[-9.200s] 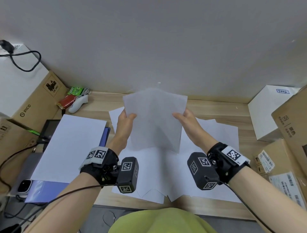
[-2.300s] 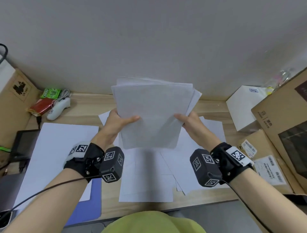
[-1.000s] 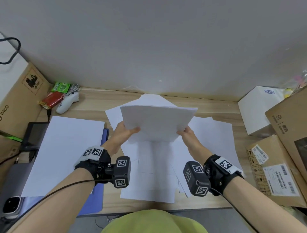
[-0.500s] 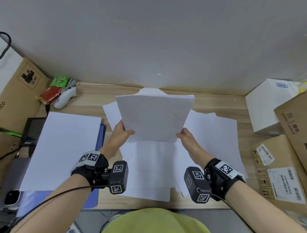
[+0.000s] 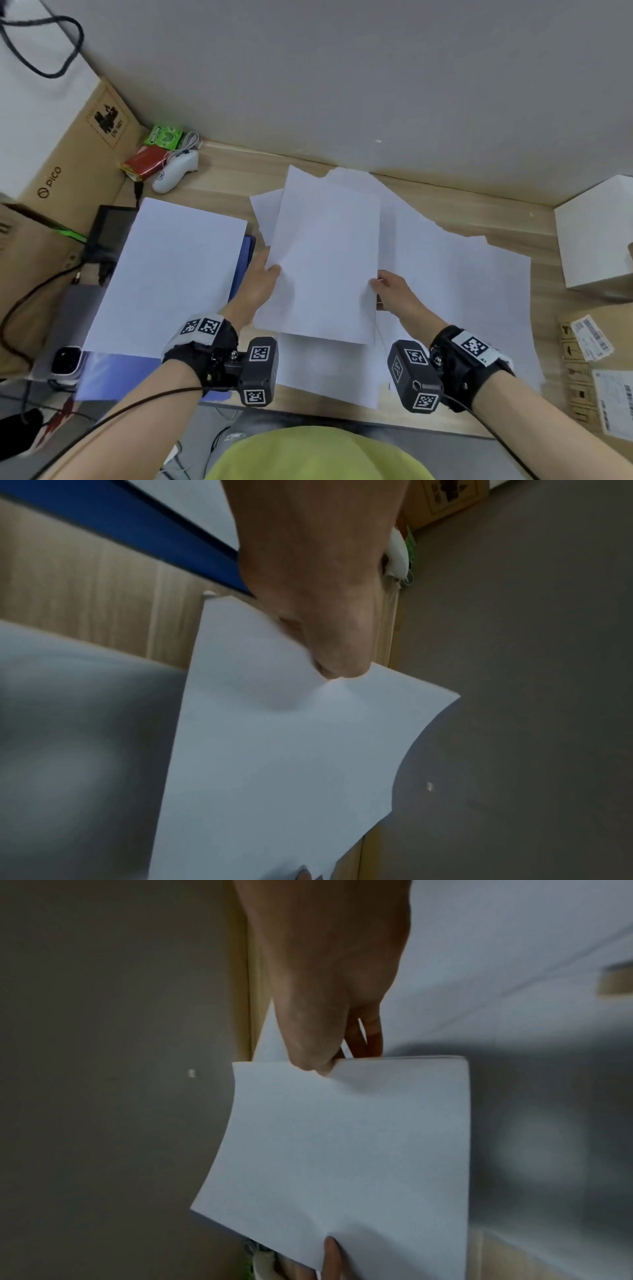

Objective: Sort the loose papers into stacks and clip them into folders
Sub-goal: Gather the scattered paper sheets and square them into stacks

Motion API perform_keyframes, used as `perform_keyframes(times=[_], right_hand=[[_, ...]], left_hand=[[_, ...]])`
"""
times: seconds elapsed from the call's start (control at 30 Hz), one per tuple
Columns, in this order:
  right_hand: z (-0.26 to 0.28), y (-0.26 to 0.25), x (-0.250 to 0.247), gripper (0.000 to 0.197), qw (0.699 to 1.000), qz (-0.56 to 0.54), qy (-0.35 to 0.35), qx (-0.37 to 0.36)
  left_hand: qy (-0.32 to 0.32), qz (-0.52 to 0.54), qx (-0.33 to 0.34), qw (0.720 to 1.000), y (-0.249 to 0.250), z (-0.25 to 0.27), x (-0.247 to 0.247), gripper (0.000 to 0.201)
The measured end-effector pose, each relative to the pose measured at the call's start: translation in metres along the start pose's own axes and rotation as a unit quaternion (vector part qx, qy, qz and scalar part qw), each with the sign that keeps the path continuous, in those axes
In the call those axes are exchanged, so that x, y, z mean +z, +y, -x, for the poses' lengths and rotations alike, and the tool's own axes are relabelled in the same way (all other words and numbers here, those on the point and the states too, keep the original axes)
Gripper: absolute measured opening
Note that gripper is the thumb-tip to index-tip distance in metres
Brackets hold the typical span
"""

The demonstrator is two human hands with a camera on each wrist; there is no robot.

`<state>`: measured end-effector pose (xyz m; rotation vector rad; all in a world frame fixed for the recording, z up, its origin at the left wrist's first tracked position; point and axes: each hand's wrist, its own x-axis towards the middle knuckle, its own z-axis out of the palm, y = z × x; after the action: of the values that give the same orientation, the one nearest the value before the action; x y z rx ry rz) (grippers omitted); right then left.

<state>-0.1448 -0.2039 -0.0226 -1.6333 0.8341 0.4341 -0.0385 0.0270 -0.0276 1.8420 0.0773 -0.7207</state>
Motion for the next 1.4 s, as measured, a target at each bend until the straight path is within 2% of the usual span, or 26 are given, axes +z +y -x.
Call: perform_keyframes(times=[0.2,0.43,0.5,0.57,0.6,0.67,0.73,0.83,0.9,1.0,1.13,1.23,1.4], right_hand=[[-0.003,-0.016,0.077,0.014,0.997,0.036,-0.055,0.034],[-0.019,-0.048,0.174,0.034,0.987,0.068,-0.148,0.014],[-0.022,-0.052,0.195,0.036,0.983,0.083,-0.167,0.005],[-0.025,-0.052,0.212,0.032,0.980,0.101,-0.173,-0.007],[-0.025,-0.052,0.219,0.029,0.978,0.112,-0.175,-0.010],[-0.028,-0.050,0.227,0.027,0.977,0.111,-0.182,-0.001],[-0.031,-0.047,0.232,0.030,0.980,0.084,-0.182,0.014],[-0.036,-0.044,0.231,0.023,0.985,0.022,-0.165,0.044],[-0.039,-0.042,0.229,0.018,0.984,-0.011,-0.160,0.075],[-0.042,-0.038,0.225,0.018,0.982,-0.045,-0.151,0.105],[-0.047,-0.034,0.221,0.018,0.982,-0.067,-0.133,0.115],[-0.047,-0.034,0.224,0.013,0.982,-0.061,-0.146,0.106],[-0.044,-0.034,0.222,0.020,0.978,-0.050,-0.176,0.101]], left_hand=[[0.036,0.010,-0.033,0.999,-0.027,0.011,-0.072,0.042],[0.139,-0.024,-0.013,0.990,-0.054,0.024,-0.172,0.038],[0.173,-0.060,-0.012,0.983,-0.062,0.025,-0.192,0.033],[0.219,-0.143,-0.035,0.965,-0.075,0.023,-0.209,0.023],[0.233,-0.177,-0.056,0.955,-0.083,0.021,-0.216,0.023],[0.214,-0.197,-0.070,0.954,-0.108,0.011,-0.229,0.038],[0.195,-0.202,-0.057,0.958,-0.119,0.007,-0.233,0.048],[0.214,-0.206,-0.031,0.954,-0.094,0.018,-0.225,0.033],[0.213,-0.199,-0.026,0.956,-0.088,0.019,-0.219,0.040],[0.178,-0.148,-0.023,0.973,-0.086,0.020,-0.210,0.048],[0.172,-0.129,0.007,0.977,-0.084,0.017,-0.201,0.029],[0.163,-0.143,0.002,0.976,-0.084,0.017,-0.202,0.023],[0.180,-0.161,-0.031,0.970,-0.088,0.016,-0.208,0.013]])
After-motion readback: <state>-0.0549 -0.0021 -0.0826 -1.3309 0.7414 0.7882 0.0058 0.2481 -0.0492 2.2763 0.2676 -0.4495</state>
